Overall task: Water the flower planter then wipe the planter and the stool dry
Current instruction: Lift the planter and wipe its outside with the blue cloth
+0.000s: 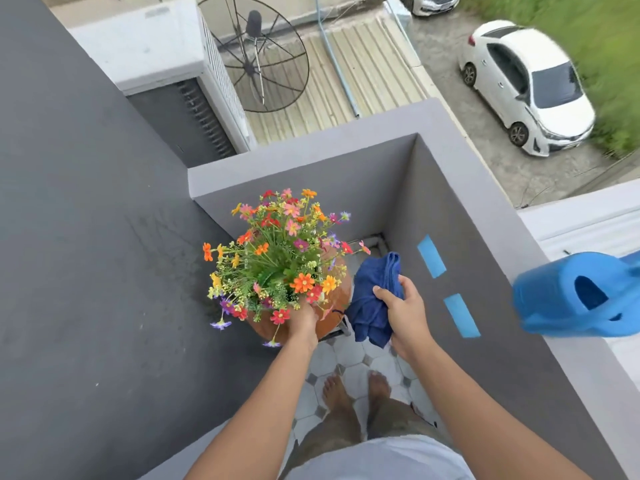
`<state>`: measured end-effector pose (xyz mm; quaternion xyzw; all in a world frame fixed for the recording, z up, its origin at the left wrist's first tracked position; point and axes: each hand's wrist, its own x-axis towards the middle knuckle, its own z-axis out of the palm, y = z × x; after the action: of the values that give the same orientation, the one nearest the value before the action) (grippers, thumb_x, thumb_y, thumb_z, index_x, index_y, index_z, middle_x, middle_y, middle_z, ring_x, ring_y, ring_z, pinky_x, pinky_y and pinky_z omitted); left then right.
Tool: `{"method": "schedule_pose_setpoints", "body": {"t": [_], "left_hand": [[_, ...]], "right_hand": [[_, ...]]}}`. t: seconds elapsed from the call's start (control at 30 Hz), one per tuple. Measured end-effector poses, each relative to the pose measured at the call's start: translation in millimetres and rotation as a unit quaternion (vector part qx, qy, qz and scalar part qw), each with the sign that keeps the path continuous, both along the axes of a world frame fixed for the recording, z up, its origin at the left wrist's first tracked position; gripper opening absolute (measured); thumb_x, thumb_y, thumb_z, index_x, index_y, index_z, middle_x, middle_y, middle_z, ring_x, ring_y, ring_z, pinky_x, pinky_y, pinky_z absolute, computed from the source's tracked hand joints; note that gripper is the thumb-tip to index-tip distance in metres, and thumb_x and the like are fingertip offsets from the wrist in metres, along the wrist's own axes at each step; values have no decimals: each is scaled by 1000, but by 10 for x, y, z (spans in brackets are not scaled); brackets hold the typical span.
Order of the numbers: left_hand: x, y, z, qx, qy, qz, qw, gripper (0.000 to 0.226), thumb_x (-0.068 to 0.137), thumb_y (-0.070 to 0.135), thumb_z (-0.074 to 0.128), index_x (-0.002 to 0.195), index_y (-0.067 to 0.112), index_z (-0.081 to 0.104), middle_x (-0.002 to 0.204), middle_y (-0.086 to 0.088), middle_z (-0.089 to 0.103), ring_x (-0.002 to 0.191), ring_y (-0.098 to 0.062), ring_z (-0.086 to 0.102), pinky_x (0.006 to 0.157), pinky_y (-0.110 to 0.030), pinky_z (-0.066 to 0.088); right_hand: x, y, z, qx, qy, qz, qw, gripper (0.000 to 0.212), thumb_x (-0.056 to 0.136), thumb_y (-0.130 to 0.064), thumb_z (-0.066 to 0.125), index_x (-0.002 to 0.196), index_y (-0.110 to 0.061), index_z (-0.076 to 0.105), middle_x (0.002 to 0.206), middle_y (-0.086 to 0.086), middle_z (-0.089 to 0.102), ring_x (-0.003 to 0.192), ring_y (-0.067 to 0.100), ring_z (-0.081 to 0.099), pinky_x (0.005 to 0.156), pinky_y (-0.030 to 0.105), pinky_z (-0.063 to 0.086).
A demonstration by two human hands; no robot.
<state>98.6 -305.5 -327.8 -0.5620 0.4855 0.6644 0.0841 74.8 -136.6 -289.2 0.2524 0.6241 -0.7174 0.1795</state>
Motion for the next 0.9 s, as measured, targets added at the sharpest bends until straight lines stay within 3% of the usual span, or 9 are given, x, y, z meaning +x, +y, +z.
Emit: {"method": "schedule_pose_setpoints", "body": {"t": [0.07, 0.1, 0.13, 0.2, 0.43, 0.53, 0.67, 0.8, 0.9], "left_hand": [[-17, -96, 71, -37, 18, 21, 999, 20, 102, 13, 39, 107, 24, 55, 106, -9, 58, 88, -24, 62, 76, -33, 50], [-13, -163, 110, -52, 23, 32, 998, 23, 100, 8, 40, 88, 21, 54, 90, -9, 61, 72, -20, 62, 56, -24, 47], [-4, -224, 170, -54, 35, 40, 997, 25, 99, 4, 41, 80, 14, 54, 74, -9, 61, 56, -14, 60, 41, -19, 39], [11, -296, 369, -42, 66, 32, 996, 25, 99, -1, 41, 78, 8, 52, 48, -4, 59, 34, -5, 51, 30, -14, 27], [57, -309, 1178, 7, 134, -20, 991, 13, 104, 10, 38, 113, 4, 44, 71, -15, 51, 34, -6, 40, 34, -17, 25], [15, -234, 1529, 18, 162, -38, 986, 20, 105, 13, 35, 102, 2, 51, 62, -12, 53, 37, -7, 36, 35, -17, 28], [-71, -108, 1917, 41, 211, -48, 975, 22, 104, 12, 37, 89, 5, 51, 54, -8, 55, 36, -7, 38, 33, -18, 31], [-260, -85, 2231, 33, 246, -52, 967, 27, 102, 5, 33, 81, 8, 48, 57, -10, 55, 36, -6, 38, 31, -18, 30], [-366, -137, 2391, 8, 267, -63, 962, 26, 99, 0, 33, 79, 8, 46, 52, -7, 56, 34, -6, 37, 31, -17, 29]], "right_hand": [[-21, -2, 44, 12, 27, 9, 1000, 26, 90, -12, 70, 111, -26, 63, 104, 4, 74, 82, 19, 75, 62, 31, 61], [-32, 8, 70, 13, 41, 14, 999, 26, 90, -11, 70, 109, -28, 64, 102, 0, 75, 80, 15, 75, 59, 25, 59], [-53, 20, 102, 11, 54, 20, 998, 27, 90, -12, 70, 109, -30, 65, 100, -3, 75, 80, 13, 75, 59, 22, 58], [-107, 44, 177, 8, 76, 23, 997, 30, 90, -12, 70, 113, -31, 65, 99, -9, 76, 85, 14, 75, 63, 23, 59], [-583, 132, 546, 55, 193, 30, 979, 31, 93, -16, 69, 117, -35, 66, 104, -17, 74, 97, 7, 70, 88, 35, 59], [-791, 62, 766, 75, 264, 46, 961, 37, 93, -13, 68, 129, -21, 65, 116, -8, 72, 107, 7, 67, 96, 31, 54], [-849, -248, 1107, 116, 386, 60, 913, 37, 89, -2, 69, 125, -11, 67, 103, 2, 66, 92, -1, 61, 84, 16, 46], [-701, -450, 1358, 106, 470, 58, 874, 42, 84, 1, 64, 125, -7, 67, 99, -1, 59, 89, 6, 57, 83, 13, 41], [-449, -485, 1386, 75, 494, 80, 862, 45, 81, 2, 62, 123, -13, 69, 98, -13, 56, 88, 0, 56, 80, 11, 40]]}}
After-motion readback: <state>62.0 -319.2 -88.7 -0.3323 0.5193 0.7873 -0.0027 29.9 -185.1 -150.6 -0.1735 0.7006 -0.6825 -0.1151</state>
